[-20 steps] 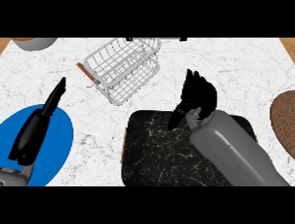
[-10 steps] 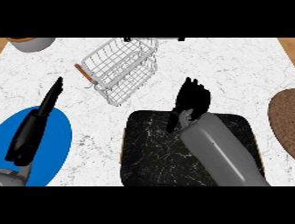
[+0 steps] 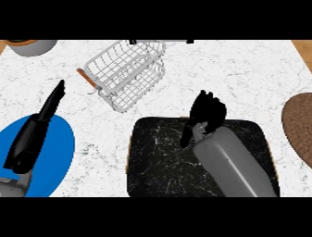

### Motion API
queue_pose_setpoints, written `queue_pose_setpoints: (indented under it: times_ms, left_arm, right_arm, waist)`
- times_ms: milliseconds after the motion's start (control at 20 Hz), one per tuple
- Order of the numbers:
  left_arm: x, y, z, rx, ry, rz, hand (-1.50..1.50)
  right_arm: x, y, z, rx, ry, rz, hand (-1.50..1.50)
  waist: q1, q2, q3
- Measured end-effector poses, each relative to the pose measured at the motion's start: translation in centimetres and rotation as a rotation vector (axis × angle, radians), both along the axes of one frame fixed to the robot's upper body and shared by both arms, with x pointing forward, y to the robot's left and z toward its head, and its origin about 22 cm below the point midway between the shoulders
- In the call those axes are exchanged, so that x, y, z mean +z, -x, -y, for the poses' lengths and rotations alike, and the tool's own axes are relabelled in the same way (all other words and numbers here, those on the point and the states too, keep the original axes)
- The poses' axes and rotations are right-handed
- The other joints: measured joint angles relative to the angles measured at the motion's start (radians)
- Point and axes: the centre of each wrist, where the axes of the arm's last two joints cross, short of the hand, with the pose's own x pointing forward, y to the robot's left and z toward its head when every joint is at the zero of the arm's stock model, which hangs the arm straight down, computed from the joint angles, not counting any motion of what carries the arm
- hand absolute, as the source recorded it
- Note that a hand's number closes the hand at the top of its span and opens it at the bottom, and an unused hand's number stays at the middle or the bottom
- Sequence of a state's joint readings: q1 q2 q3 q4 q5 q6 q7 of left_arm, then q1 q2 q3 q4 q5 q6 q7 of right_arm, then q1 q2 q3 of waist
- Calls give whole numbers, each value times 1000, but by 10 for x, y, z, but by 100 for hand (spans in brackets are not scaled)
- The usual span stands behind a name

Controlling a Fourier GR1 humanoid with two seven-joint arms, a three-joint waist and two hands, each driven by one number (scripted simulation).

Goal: Pick the tomato from the tray and place it in the tiered basket

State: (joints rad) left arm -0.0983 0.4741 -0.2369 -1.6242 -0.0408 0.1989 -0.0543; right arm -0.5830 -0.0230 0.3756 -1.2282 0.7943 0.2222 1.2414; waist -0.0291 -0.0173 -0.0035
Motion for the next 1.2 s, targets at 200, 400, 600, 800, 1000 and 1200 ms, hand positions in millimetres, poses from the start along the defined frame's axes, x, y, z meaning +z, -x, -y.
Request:
queue_pose_setpoints:
  times_ms: [200, 400, 600, 800, 1000, 1200]
  left_arm:
    - [2, 2, -2, 1, -5, 1, 0]
    - [0, 3, -4, 1, -3, -4, 0]
    - [-1, 6, 0, -10, -4, 0, 0]
    - [0, 4, 4, -11, 2, 4, 0]
    - [1, 2, 11, -17, 5, 8, 0]
    - [-1, 0, 11, -19, 5, 8, 0]
  right_arm:
    - [5, 4, 6, -23, 46, 57, -150]
    - [8, 13, 12, -36, 65, 93, -150]
    - [7, 18, 22, -63, 63, 92, -150]
    - [5, 29, 29, -80, 53, 88, -150]
    - [-3, 39, 35, -93, 60, 80, -150]
    - [-6, 41, 39, -113, 66, 82, -150]
  waist:
    - [-1, 0, 0]
    - [-1, 1, 0]
    - [10, 5, 1]
    - [13, 8, 2]
    - [18, 11, 2]
    - [24, 14, 2]
